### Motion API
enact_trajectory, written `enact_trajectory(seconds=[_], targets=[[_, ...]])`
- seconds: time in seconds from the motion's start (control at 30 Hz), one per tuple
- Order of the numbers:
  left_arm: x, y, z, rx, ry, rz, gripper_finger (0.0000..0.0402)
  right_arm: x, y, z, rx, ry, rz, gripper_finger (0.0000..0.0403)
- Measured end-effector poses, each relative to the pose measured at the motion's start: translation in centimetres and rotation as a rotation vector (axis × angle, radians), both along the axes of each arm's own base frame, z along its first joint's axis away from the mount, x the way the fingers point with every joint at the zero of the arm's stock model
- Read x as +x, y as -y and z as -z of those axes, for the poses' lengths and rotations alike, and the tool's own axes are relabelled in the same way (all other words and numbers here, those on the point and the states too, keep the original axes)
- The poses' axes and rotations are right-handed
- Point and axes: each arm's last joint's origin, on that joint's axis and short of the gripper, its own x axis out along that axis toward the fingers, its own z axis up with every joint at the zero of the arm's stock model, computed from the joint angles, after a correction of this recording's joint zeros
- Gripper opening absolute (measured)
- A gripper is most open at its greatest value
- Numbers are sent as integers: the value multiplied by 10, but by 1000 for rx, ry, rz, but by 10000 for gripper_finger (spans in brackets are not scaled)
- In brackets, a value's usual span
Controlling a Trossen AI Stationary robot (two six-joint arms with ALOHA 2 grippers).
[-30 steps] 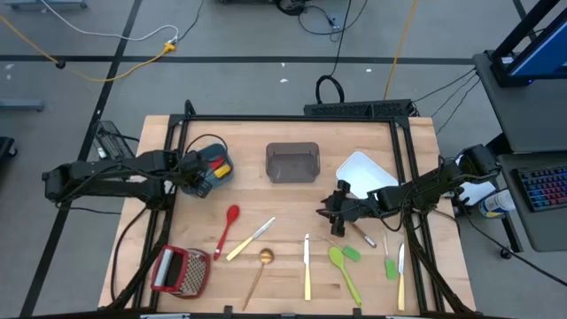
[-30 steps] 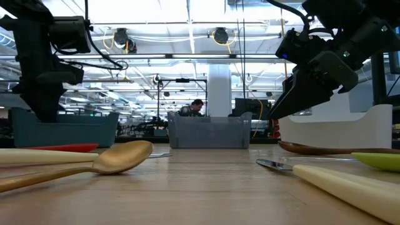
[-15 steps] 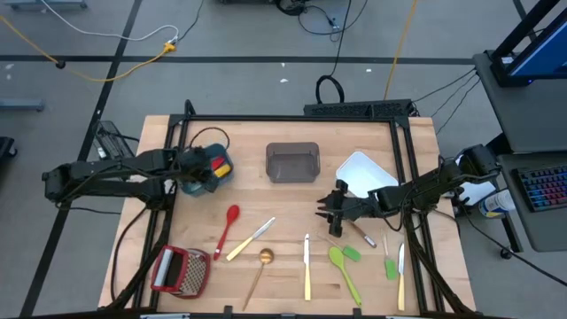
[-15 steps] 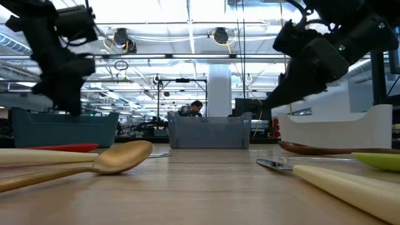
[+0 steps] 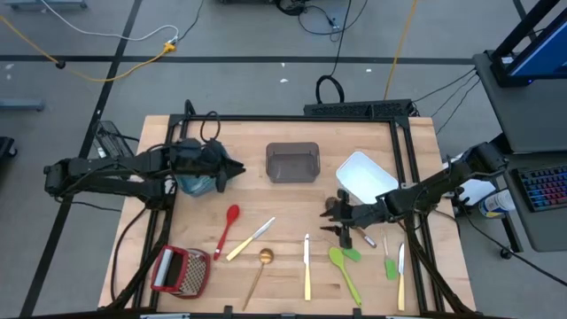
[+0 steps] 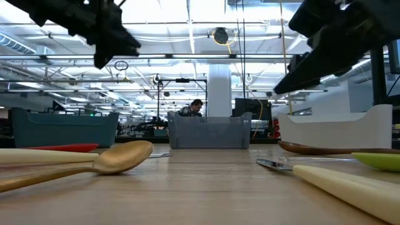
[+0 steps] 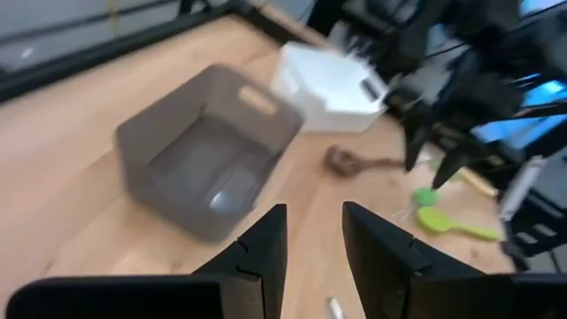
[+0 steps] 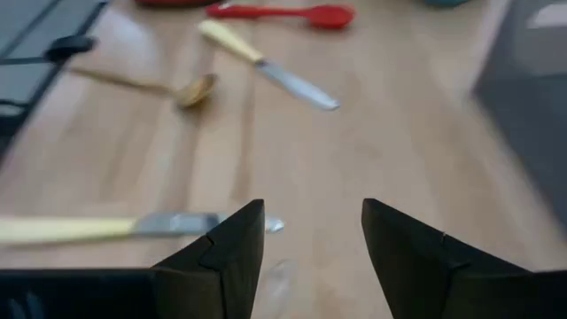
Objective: Pick & Place Kitchen Items
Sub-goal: Put the left green spatula into the blue bin
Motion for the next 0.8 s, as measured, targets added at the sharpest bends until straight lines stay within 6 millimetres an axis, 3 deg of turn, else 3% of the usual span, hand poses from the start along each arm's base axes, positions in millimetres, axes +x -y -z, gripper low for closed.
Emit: enact_trajectory(seconds=[0.17, 0.37, 0.8], targets=[[6, 10, -5, 19, 66, 51, 115, -10, -10, 8, 68, -117, -71, 184], [17, 20, -6, 24, 109, 104, 115, -24, -22, 16, 171, -253, -9, 184], [41, 27, 12, 94, 54, 82, 115, -45, -58, 34, 242, -361, 31, 176]])
